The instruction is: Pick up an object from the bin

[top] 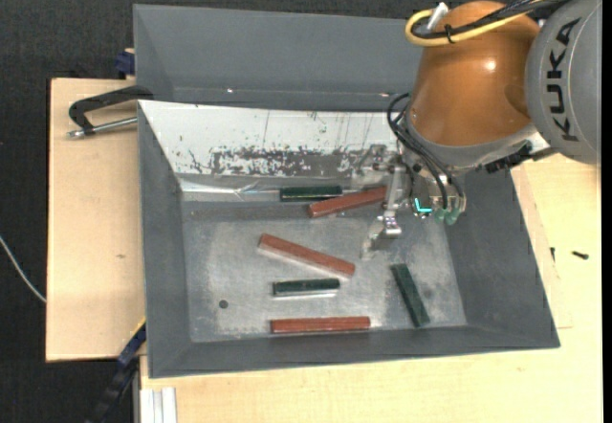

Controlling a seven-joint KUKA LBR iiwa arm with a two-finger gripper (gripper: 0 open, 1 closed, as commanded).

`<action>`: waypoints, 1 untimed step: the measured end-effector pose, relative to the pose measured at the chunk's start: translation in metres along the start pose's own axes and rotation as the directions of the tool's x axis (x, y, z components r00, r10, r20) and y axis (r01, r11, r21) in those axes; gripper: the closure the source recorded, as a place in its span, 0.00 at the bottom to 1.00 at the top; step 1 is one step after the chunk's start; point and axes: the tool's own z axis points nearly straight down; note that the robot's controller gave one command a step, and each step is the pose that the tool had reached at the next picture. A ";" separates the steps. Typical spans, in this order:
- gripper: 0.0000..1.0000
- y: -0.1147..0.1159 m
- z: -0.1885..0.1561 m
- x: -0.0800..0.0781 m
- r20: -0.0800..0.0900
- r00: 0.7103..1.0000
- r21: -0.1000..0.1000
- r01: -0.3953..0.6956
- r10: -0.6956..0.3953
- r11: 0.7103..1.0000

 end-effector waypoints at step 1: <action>0.00 0.000 -0.004 -0.002 0.009 1.000 -0.001 -0.001 0.001 1.000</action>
Offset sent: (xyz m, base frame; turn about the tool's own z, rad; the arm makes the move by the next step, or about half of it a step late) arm -0.0077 0.0180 -0.1453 -0.0315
